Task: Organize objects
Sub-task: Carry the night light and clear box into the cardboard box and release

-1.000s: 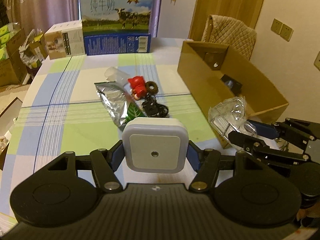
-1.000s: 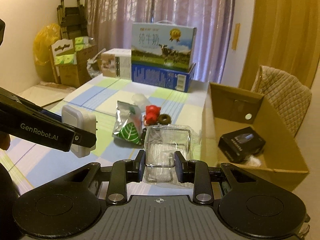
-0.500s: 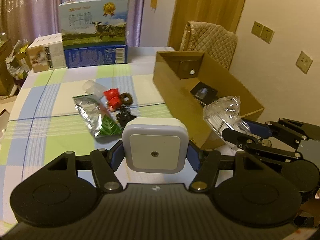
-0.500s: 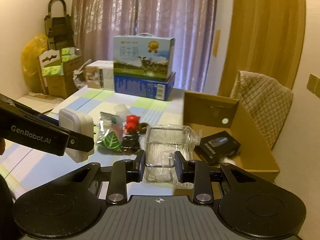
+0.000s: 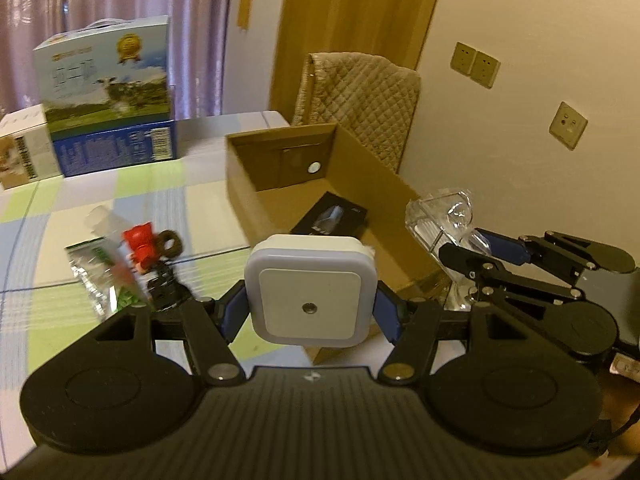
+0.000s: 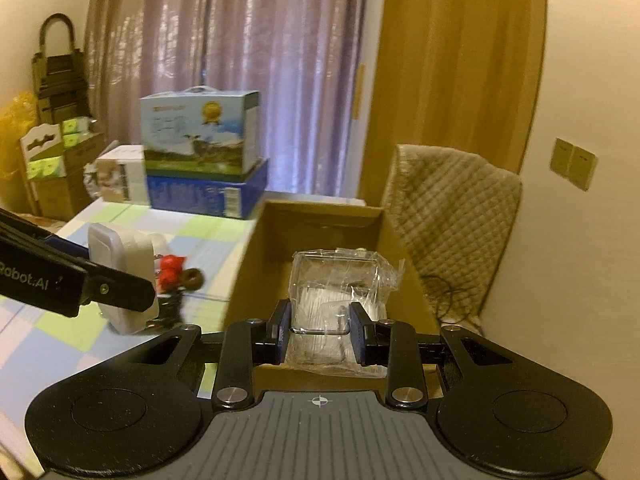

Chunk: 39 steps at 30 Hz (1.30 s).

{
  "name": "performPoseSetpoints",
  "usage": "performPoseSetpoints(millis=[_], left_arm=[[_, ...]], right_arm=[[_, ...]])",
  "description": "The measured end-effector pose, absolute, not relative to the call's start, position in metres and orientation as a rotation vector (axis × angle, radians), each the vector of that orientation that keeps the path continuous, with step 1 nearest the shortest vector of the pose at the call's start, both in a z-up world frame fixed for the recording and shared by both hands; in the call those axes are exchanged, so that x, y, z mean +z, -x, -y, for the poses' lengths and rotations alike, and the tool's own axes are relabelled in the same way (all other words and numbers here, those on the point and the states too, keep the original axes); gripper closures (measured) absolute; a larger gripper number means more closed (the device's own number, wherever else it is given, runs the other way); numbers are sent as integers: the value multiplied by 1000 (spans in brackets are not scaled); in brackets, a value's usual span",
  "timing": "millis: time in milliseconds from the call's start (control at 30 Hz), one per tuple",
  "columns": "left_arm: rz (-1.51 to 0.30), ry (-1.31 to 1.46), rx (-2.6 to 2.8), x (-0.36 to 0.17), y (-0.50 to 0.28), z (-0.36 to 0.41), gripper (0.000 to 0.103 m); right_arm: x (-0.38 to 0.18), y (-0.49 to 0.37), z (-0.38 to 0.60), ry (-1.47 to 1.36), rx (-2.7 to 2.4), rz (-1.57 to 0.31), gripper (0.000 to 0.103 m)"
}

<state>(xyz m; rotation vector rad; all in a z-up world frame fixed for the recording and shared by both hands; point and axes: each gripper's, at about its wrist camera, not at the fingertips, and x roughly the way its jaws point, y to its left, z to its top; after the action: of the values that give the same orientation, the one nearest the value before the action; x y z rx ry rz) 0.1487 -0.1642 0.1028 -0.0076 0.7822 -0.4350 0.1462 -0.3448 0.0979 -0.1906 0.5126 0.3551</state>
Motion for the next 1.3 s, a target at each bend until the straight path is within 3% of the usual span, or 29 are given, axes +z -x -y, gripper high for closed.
performPoseSetpoints(millis=[667,767,1300], left_arm=[[-865,30,-480,67,-228,227,43],[-864,30,-462,63,-235,231,33],[-835,72,-374,70,-217,186,30]], right_arm=[[75,-211,376,153,316,-570,76],[74,-214,376,147,315,-573,76],[70,-214,375,106,336,-586,76]])
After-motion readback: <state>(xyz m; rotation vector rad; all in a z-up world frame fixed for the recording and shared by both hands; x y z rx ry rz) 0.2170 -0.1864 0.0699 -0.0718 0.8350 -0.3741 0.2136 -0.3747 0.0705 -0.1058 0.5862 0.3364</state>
